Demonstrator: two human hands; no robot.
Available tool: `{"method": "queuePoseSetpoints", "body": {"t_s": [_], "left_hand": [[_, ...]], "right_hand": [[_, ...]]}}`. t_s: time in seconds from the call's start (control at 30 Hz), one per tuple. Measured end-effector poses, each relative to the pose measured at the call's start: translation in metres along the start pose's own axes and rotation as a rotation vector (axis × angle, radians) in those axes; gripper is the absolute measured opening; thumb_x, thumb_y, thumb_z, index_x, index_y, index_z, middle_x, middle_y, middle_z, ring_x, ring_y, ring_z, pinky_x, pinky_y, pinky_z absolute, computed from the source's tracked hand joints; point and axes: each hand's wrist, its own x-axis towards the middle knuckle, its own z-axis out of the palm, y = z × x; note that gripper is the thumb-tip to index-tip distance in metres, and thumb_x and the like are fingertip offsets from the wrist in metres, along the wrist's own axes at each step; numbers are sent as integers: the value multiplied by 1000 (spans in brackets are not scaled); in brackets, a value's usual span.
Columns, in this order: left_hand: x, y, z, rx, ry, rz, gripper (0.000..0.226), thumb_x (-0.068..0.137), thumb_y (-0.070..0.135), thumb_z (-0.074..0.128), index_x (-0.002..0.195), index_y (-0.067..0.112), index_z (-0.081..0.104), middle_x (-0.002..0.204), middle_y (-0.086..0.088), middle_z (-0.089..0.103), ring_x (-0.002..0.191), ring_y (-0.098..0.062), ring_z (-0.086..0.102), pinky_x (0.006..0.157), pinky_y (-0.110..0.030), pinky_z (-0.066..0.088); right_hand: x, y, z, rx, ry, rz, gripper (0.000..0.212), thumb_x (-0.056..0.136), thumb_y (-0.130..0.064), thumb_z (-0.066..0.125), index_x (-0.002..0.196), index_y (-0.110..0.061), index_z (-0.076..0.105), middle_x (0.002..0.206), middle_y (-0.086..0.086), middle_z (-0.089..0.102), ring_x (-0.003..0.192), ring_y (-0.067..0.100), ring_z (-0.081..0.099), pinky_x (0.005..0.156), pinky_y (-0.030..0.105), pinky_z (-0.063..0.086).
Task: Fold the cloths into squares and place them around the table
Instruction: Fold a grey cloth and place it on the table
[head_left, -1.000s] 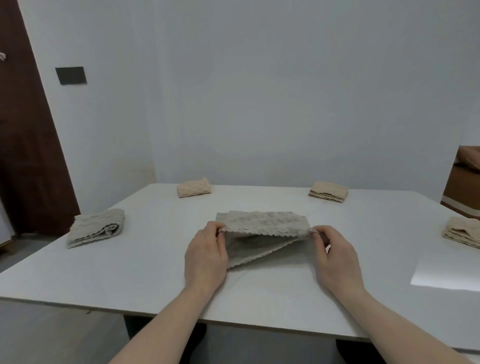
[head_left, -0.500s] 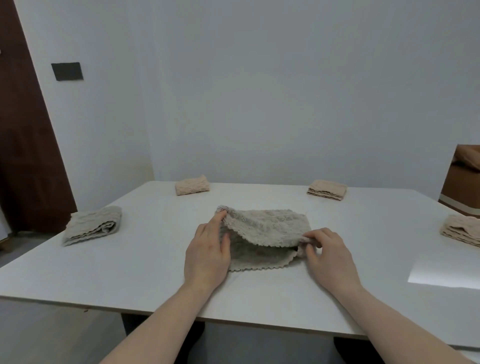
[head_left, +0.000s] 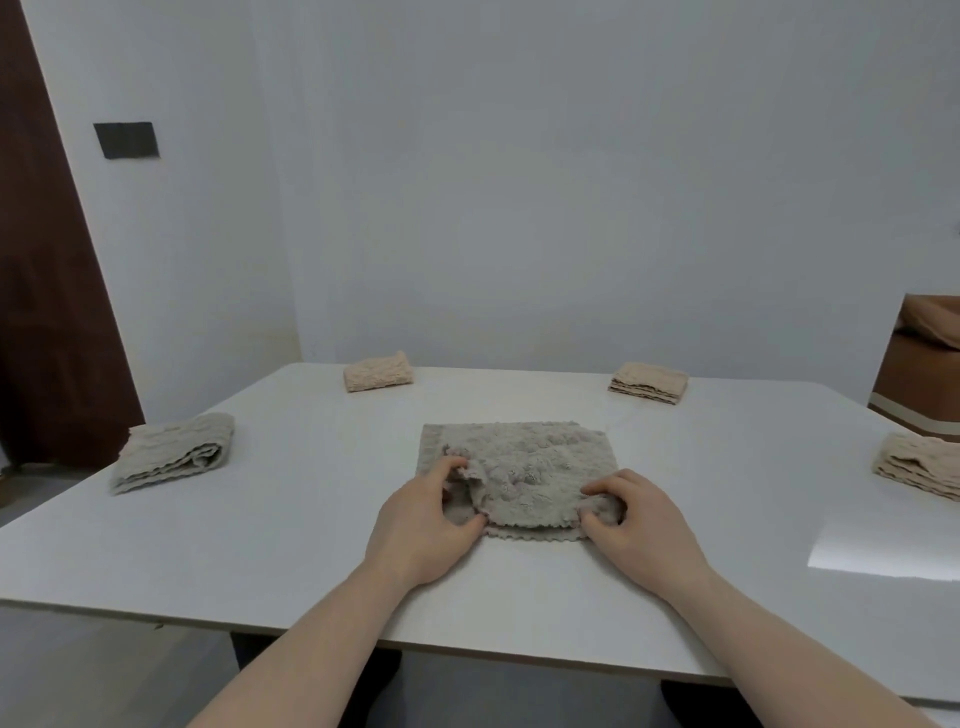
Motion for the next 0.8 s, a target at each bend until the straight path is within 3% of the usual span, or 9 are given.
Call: {"method": "queuePoseSetpoints", "body": {"t_s": [0.03,0.1,0.2,0.33,0.4,0.5,0.6,0.8], "left_hand": [[1,-1,1,-2,13,-10,65,78,58,66,136,49,38,118,16,68,107,-12,66,88,-31,53],[1,-3,2,19,45,-26,67,85,51,65,144,47,33,120,11,70,109,-19,67,90,-34,53],[0,-4,3,38,95,-58,80,90,43,65,155,40,19,127,6,68,105,-23,66,91,-36,52],[-1,-2,1,80,152,-10,92,89,18,60,163,29,7,158,6,43,94,-15,54,96,-34,46],[-3,0,1,89,179,21,97,86,15,59,164,29,3,165,5,33,101,-17,56,97,-33,46],[-4,2,-1,65,201,42,98,84,16,59,163,31,3,161,4,39,102,-16,55,96,-33,47],[-3,3,-1,68,228,76,93,87,17,57,163,29,6,167,6,28,114,-19,56,101,-35,46],[-9,4,-3,93,265,142,93,86,8,55,164,27,9,164,-2,34,132,-20,48,112,-36,41]], "right_hand": [[0,1,0,5,1,-2,6,85,-32,69,89,-35,70,93,-20,61,88,1,58,79,24,46],[1,3,2,-2,50,-16,13,90,-24,67,84,-35,68,88,-18,63,83,1,59,75,23,44],[1,3,2,26,162,-30,13,95,-18,64,97,-29,71,92,-18,67,84,4,62,78,24,47],[0,4,-1,81,262,-44,24,97,-7,60,110,-24,71,104,-15,70,92,7,66,85,26,51],[0,3,-2,92,286,-45,26,96,-5,59,109,-24,71,104,-16,70,93,6,66,84,25,51],[0,2,-3,74,306,-50,28,93,0,61,105,-23,72,101,-15,70,88,6,65,82,25,51],[-1,2,-2,75,285,-20,34,87,4,62,102,-25,71,99,-17,69,84,5,65,80,27,53],[-7,-6,-9,140,300,19,30,91,-4,65,106,-29,71,103,-22,69,86,1,66,80,27,56]]}}
